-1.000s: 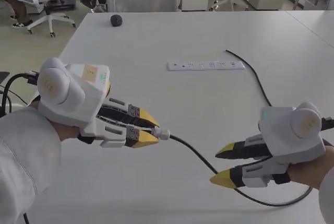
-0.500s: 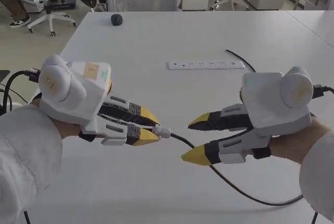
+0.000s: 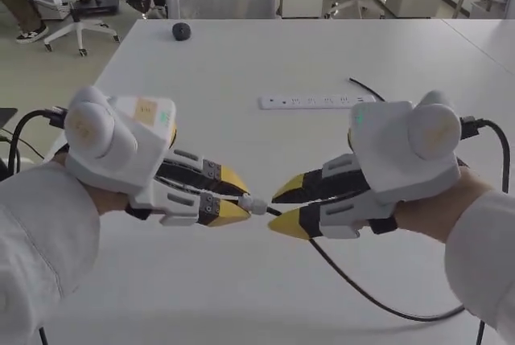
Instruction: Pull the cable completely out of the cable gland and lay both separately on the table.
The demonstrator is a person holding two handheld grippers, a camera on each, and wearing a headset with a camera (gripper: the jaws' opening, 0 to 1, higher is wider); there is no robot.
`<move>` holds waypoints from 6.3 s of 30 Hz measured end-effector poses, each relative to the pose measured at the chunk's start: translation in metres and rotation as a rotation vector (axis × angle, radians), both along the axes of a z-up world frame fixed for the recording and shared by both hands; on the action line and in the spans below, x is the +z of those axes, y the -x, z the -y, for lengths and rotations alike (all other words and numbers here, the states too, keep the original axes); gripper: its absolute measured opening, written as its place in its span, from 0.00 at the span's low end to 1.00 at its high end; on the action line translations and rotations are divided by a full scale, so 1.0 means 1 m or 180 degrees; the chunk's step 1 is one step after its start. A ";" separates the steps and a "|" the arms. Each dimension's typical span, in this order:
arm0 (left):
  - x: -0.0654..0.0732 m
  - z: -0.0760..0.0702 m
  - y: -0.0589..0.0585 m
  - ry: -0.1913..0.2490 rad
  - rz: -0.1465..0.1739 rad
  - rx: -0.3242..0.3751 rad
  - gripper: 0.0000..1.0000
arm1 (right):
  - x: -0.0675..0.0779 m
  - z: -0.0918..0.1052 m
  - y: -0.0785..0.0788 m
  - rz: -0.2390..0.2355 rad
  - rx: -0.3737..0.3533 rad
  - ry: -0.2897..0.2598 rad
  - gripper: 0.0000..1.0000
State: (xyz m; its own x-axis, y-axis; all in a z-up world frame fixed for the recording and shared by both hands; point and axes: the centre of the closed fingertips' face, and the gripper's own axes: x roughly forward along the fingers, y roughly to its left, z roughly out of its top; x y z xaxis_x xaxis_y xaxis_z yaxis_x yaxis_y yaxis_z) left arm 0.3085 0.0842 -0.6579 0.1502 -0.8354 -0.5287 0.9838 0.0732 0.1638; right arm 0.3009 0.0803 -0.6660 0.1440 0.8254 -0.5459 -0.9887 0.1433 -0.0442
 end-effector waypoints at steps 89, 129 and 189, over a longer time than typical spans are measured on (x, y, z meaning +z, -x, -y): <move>0.003 -0.025 -0.016 -0.0023 0.0073 0.0235 0.15 | -0.076 0.065 -0.018 -0.0339 -0.0599 0.0376 0.30; 0.002 -0.010 -0.009 -0.0059 0.0077 0.0103 0.15 | -0.008 -0.014 -0.016 0.0389 0.0031 0.0219 0.00; 0.004 -0.031 -0.016 -0.0060 0.0097 0.0294 0.15 | -0.114 0.068 -0.021 -0.0335 -0.0680 0.0626 0.15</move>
State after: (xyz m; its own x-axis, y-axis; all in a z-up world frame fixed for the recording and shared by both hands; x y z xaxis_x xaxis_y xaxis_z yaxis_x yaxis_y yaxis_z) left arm 0.3243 0.1151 -0.6537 0.2423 -0.8073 -0.5381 0.9675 0.1599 0.1958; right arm 0.3217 0.0121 -0.7805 0.2372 0.6595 -0.7133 -0.9377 0.3473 0.0093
